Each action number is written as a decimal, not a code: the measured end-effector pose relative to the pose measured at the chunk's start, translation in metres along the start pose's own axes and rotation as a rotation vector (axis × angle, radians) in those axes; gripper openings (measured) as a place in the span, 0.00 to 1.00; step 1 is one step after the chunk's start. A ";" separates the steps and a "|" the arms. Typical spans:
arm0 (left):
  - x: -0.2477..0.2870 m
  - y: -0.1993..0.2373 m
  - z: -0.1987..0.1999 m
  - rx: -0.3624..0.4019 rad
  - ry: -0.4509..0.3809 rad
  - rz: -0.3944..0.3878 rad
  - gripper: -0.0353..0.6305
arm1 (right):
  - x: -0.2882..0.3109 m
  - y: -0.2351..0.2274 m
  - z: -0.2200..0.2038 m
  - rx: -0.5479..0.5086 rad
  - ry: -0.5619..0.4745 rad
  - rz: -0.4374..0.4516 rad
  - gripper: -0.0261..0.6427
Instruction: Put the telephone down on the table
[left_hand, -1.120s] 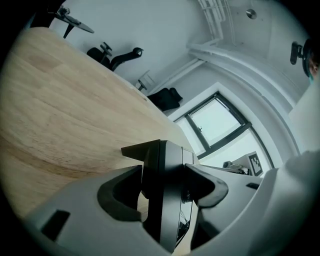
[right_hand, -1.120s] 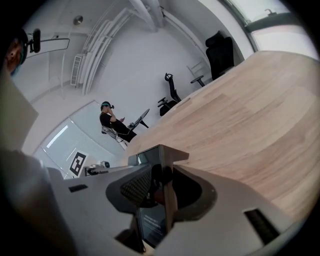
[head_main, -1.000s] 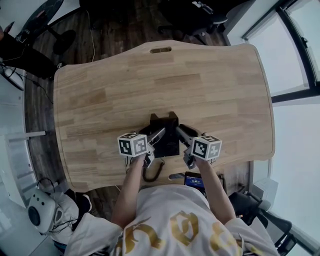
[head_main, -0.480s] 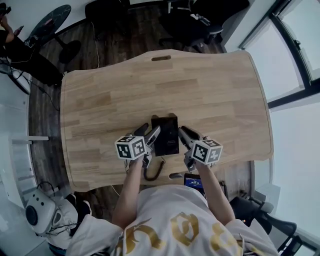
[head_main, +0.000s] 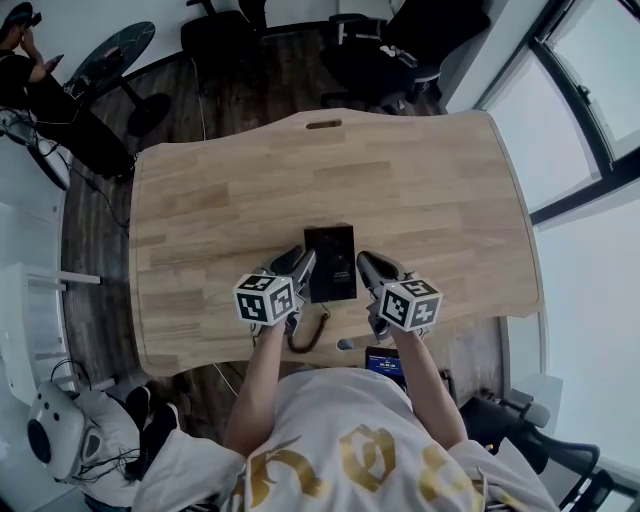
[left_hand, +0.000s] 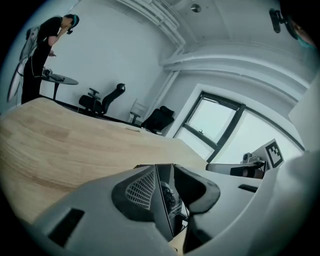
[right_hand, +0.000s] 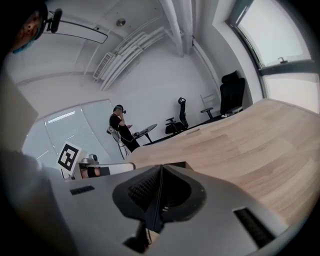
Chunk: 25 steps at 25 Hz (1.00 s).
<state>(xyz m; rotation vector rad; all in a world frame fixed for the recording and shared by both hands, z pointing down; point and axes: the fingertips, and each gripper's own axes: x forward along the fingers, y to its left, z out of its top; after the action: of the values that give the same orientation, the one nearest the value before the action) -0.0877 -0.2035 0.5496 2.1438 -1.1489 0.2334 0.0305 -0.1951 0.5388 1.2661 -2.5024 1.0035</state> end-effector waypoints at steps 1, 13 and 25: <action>-0.003 -0.003 0.002 0.012 -0.008 0.002 0.21 | -0.003 0.002 0.002 -0.008 -0.008 -0.006 0.07; -0.039 -0.031 0.026 0.122 -0.109 0.021 0.08 | -0.043 0.020 0.030 -0.033 -0.193 -0.089 0.06; -0.069 -0.041 0.030 0.159 -0.166 0.062 0.07 | -0.066 0.038 0.019 -0.138 -0.187 -0.140 0.06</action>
<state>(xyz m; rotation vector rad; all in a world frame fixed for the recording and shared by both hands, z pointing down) -0.1010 -0.1614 0.4759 2.3039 -1.3328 0.1826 0.0456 -0.1483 0.4776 1.5290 -2.5223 0.6987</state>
